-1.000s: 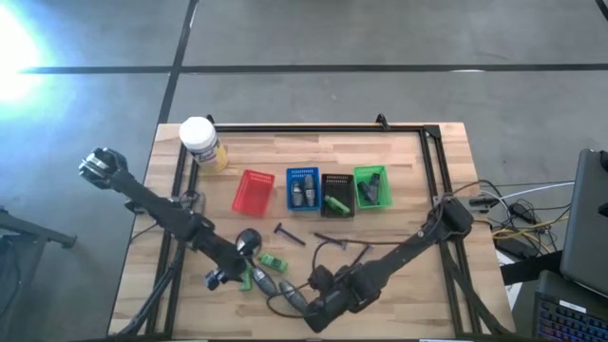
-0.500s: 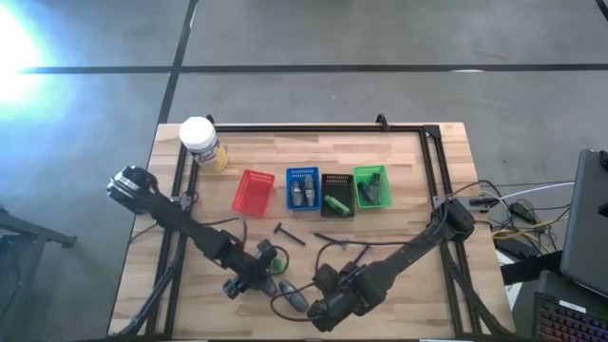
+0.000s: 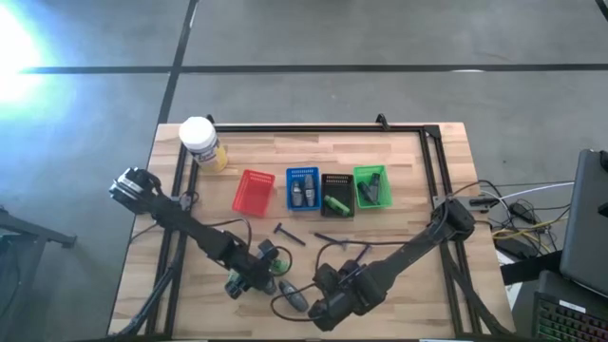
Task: Pick & Place Travel size toiletries
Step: Put the black deodorant into the blue basket
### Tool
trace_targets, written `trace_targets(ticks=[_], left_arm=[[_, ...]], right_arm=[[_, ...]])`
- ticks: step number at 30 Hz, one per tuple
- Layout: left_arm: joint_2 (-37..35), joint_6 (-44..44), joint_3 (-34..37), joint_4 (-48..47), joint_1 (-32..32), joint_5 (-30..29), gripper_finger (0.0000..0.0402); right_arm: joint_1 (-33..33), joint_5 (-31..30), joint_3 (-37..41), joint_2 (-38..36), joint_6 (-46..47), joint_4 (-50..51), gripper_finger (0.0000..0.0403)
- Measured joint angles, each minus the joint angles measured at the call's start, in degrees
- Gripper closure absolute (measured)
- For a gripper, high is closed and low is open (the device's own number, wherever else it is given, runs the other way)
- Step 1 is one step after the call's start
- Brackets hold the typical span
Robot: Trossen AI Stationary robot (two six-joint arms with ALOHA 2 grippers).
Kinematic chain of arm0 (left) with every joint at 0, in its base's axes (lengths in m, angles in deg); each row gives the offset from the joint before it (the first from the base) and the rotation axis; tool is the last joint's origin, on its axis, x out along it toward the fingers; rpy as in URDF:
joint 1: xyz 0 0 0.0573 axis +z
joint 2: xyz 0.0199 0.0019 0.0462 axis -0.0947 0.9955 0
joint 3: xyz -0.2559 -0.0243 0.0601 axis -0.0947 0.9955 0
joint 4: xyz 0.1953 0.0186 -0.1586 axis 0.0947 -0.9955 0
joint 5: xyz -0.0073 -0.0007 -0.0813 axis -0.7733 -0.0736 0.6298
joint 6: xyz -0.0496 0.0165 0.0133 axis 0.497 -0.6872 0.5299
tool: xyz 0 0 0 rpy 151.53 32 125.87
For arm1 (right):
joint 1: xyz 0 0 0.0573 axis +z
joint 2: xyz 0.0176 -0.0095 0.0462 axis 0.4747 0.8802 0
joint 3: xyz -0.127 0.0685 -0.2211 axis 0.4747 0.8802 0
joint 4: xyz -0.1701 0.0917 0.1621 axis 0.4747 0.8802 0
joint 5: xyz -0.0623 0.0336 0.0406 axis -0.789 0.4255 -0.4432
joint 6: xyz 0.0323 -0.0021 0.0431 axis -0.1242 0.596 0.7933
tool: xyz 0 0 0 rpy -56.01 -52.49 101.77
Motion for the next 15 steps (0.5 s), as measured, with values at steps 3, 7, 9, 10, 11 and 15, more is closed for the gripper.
trace_targets(ticks=[3, 7, 9, 10, 11, 15], left_arm=[[-2.85, 3.39, -0.97, -3.51, 0.26, -1.16, 0.0193], [-8.19, 5.5, -2.41, -10.13, 1.15, -5.43, 0.0193], [-10.93, 8.15, -3.6, -11.97, 3.18, -8.09, 0.0193], [-12.24, 10.22, -4.2, -12.57, 4.86, -9.08, 0.0193], [-13.34, 13.38, -4.76, -13.12, 7.0, -10.05, 0.0193], [-15.86, 33.34, -5.41, -12.77, 19.28, -9.37, 0.0193]], right_arm=[[-0.02, -0.83, -0.13, -1.15, 0.0, 2.59, 0.0039], [0.0, -3.69, -0.15, -3.27, 1.51, 7.05, 0.0039], [-0.02, -5.53, -0.13, -4.51, 2.78, 9.19, 0.0039], [-0.02, -6.84, -0.13, -5.41, 4.02, 10.18, 0.0039], [-0.04, -8.12, -0.13, -6.29, 5.48, 11.66, 0.0039], [-0.51, -12.21, -0.02, -8.76, 12.74, 15.61, 0.0039]])
